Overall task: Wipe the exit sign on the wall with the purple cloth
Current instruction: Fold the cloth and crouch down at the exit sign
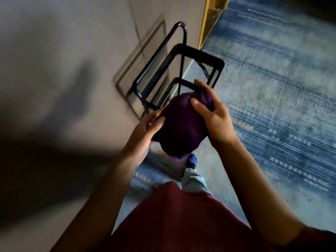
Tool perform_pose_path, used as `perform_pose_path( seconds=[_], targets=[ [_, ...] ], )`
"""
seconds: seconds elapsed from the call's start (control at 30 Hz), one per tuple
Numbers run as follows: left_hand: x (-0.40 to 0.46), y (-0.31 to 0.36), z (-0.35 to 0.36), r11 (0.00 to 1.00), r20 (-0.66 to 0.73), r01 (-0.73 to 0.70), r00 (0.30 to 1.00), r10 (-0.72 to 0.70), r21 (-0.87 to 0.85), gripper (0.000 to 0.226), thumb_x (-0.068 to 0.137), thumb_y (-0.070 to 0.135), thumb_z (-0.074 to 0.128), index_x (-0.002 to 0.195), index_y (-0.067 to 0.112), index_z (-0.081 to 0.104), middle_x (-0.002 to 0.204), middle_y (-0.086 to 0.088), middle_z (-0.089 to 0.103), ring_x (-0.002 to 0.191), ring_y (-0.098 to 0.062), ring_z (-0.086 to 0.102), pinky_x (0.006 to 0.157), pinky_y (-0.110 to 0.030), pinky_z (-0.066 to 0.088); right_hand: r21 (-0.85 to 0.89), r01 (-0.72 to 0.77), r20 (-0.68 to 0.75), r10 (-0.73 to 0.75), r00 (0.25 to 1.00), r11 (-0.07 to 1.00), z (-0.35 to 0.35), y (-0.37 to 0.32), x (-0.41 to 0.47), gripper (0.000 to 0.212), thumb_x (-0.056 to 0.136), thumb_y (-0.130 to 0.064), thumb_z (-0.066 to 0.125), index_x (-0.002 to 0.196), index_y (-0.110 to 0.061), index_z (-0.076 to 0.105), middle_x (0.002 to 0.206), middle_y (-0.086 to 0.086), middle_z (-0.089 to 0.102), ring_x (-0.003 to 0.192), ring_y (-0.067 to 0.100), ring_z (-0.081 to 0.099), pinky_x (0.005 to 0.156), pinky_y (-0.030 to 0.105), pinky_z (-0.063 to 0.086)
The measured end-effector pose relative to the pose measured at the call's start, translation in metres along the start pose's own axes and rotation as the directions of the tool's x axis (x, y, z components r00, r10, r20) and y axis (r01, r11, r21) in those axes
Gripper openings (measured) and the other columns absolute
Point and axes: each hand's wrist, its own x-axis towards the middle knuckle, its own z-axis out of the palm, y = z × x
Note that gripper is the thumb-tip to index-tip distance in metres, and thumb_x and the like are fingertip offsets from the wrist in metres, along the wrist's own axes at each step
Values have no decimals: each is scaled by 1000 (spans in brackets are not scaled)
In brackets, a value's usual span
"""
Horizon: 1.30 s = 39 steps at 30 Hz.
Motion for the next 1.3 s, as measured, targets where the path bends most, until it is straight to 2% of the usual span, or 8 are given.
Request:
perform_pose_path(
  seconds=[0.2,0.4,0.53,0.67,0.77,0.93,1.1,1.3],
  targets=[
    [-73,-31,-16,967,-173,-92,984,51,-240,68,87,38,67,149,20,47,149,-5,57,139,-25,53,116,-52,40,-1,-72,32,72,997,997,44,0,-44,53,91,-1,63,138,-25,62,119,-22,73,116,-1,63,110,26,47],
    [-123,-28,-24,959,-366,-247,913,182,-139,75,81,31,79,145,50,45,157,-2,46,141,-26,51,116,-60,40,-11,-71,-2,71,997,997,59,8,-86,56,98,1,64,147,-24,56,139,9,67,132,24,62,116,42,47],
    [-156,-32,-16,940,-402,-320,850,341,121,68,94,32,69,151,48,37,158,30,36,150,-5,33,123,-48,32,-40,-82,47,84,995,996,52,19,-107,61,98,1,64,149,-29,52,138,6,68,131,22,63,115,44,48],
    [-189,-50,5,920,-430,-319,814,389,229,64,100,27,61,157,37,32,150,42,34,146,13,28,118,-16,31,-78,-89,124,98,987,993,36,34,-138,55,99,-7,65,147,-32,54,118,-23,75,113,-5,68,96,18,55],
    [-215,-63,29,923,-495,-299,780,383,243,57,102,25,59,151,45,37,145,47,36,140,19,31,108,-4,33,-95,-104,151,117,982,990,18,41,-166,53,98,-21,67,144,-44,56,131,-8,71,120,7,68,105,33,56],
    [-259,-94,65,934,-628,-277,692,356,225,42,104,22,56,140,42,52,142,36,50,136,8,45,110,-15,41,-57,-117,260,128,957,992,-10,57,-212,60,94,-27,70,148,-43,51,134,10,70,125,25,67,110,45,53],
    [-315,-120,84,945,-716,-268,621,319,188,40,105,20,53,140,39,55,139,36,53,132,9,47,105,-13,42,-123,-201,426,234,874,972,-10,76,-260,63,91,-38,73,149,-46,50,129,-9,73,120,8,69,102,32,57],
    [-394,-152,79,945,-845,-322,519,132,-50,37,95,20,56,127,35,67,137,3,65,130,-20,58,113,-52,46,-189,-305,694,347,631,933,26,86,-318,66,83,-59,78,144,-49,55,137,-14,69,129,11,65,104,34,56]
  ],
)
